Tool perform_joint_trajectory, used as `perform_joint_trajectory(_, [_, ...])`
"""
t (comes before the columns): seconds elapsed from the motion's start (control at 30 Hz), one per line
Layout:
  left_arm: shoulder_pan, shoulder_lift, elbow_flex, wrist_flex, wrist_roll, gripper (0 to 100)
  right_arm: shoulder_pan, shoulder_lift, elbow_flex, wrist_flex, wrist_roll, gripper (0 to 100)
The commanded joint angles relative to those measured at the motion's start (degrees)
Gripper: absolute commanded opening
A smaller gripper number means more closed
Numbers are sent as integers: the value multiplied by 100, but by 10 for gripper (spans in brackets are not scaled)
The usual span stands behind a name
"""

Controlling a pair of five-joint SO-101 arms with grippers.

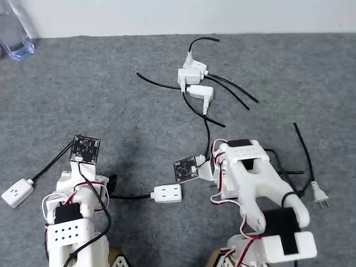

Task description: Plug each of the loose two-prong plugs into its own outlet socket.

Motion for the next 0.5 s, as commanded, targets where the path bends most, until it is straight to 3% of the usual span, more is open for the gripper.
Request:
perform_joint_trajectory(0.0, [44,-53,-13,-132,26,306,321,207,-343,207,431,452])
perform_joint_trajectory(0.23, [44,-53,-13,-132,26,306,259,426,-466,356,624,372])
perform_joint_trajectory(0.47, [44,-53,-13,-132,26,306,233,418,-475,330,624,364])
